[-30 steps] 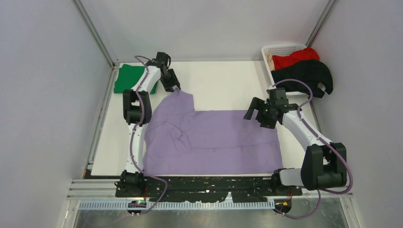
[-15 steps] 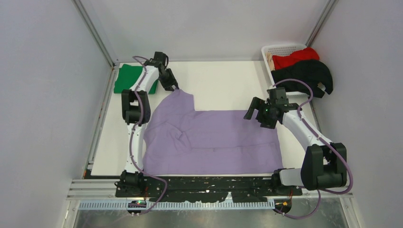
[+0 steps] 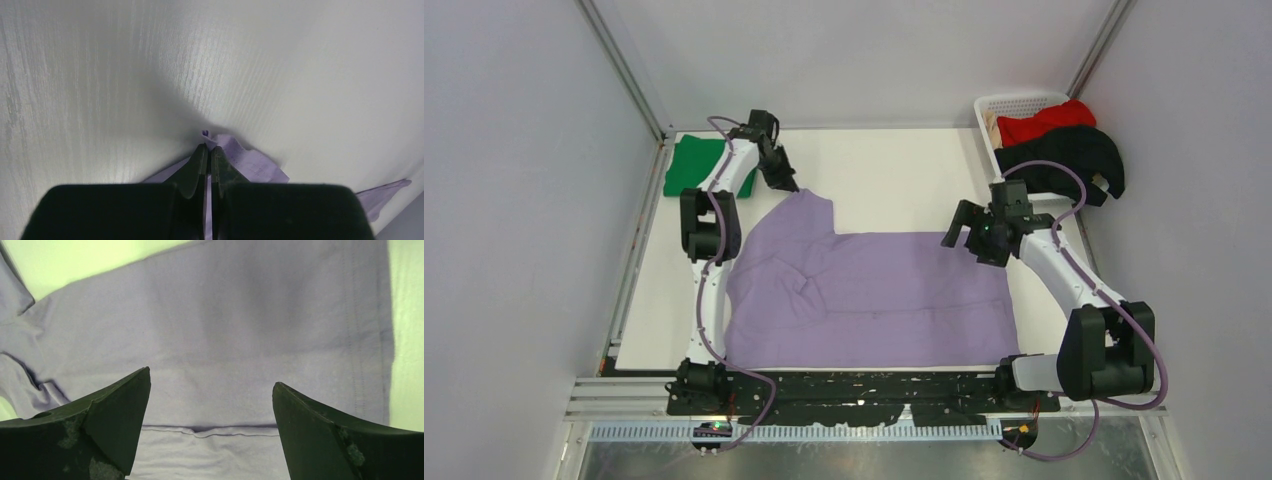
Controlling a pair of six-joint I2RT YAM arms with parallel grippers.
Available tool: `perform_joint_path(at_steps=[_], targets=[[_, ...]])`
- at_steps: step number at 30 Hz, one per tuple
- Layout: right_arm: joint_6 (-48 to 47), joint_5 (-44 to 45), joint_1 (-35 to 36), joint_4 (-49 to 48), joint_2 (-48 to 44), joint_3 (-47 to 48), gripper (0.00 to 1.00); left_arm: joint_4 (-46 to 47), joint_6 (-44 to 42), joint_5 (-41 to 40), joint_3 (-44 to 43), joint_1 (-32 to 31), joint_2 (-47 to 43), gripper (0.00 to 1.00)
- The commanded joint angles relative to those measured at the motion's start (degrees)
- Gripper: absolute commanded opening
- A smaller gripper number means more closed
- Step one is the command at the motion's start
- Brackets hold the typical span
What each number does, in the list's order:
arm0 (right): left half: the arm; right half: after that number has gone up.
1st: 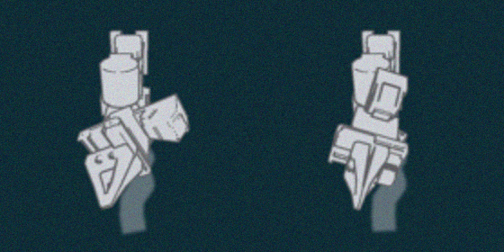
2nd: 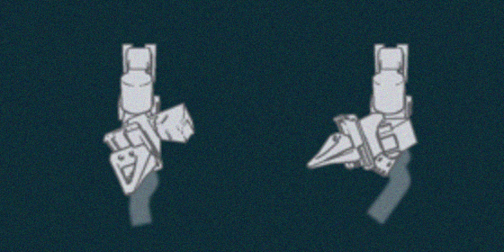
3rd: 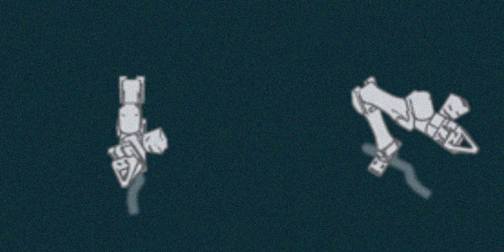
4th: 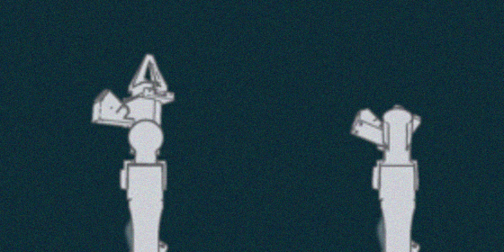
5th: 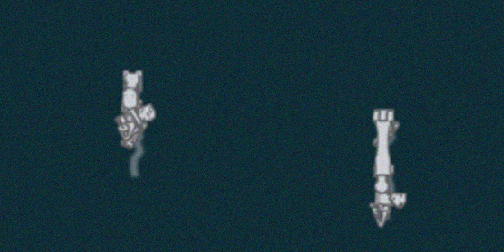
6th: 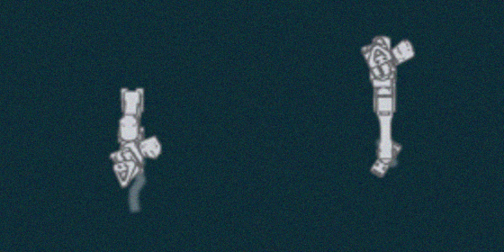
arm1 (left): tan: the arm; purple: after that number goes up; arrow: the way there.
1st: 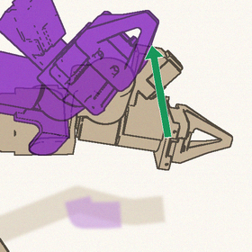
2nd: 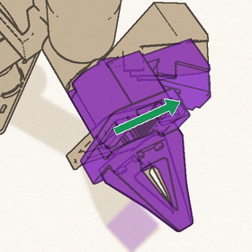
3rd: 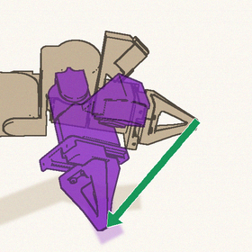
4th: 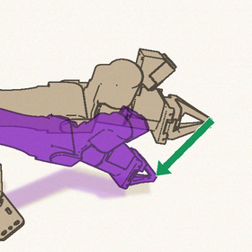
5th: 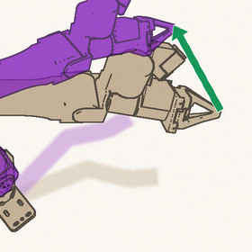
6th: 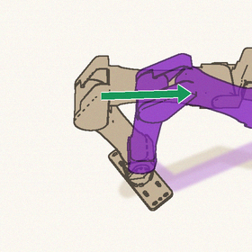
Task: Fold and stack the t-shirts
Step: Grab the side of the flattened tshirt furthest away from the robot with both arms
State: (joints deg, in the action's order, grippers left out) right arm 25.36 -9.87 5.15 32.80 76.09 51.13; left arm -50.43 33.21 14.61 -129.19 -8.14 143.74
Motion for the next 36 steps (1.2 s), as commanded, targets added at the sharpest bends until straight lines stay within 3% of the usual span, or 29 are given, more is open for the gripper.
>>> perform_joint_path(at_steps=[1,6,15,20,25,36], targets=[[-0.91,7.64,-0.24,0.04,-0.29,5.37,0.99,-0.24,-4.75,0.98,-0.54,-0.17,-2.43,0.00],[0.32,17.99,-0.23,0.58,6.93,11.96,0.99,1.98,-8.44,3.35,2.32,-0.74,-6.19,0.00],[1.92,32.07,-0.52,5.23,28.79,29.53,1.00,3.65,-13.81,4.31,9.60,-1.75,-15.04,0.00],[5.38,35.56,-0.71,7.84,38.26,36.27,0.90,4.52,-15.93,4.81,14.41,-2.94,-19.51,0.00],[6.47,35.88,-0.78,8.47,40.62,36.61,0.82,4.84,-17.61,4.24,18.23,-4.09,-24.23,0.00],[6.78,37.34,-0.80,7.47,36.12,26.48,0.66,7.33,-19.22,3.77,27.70,-6.00,-33.23,0.00]])
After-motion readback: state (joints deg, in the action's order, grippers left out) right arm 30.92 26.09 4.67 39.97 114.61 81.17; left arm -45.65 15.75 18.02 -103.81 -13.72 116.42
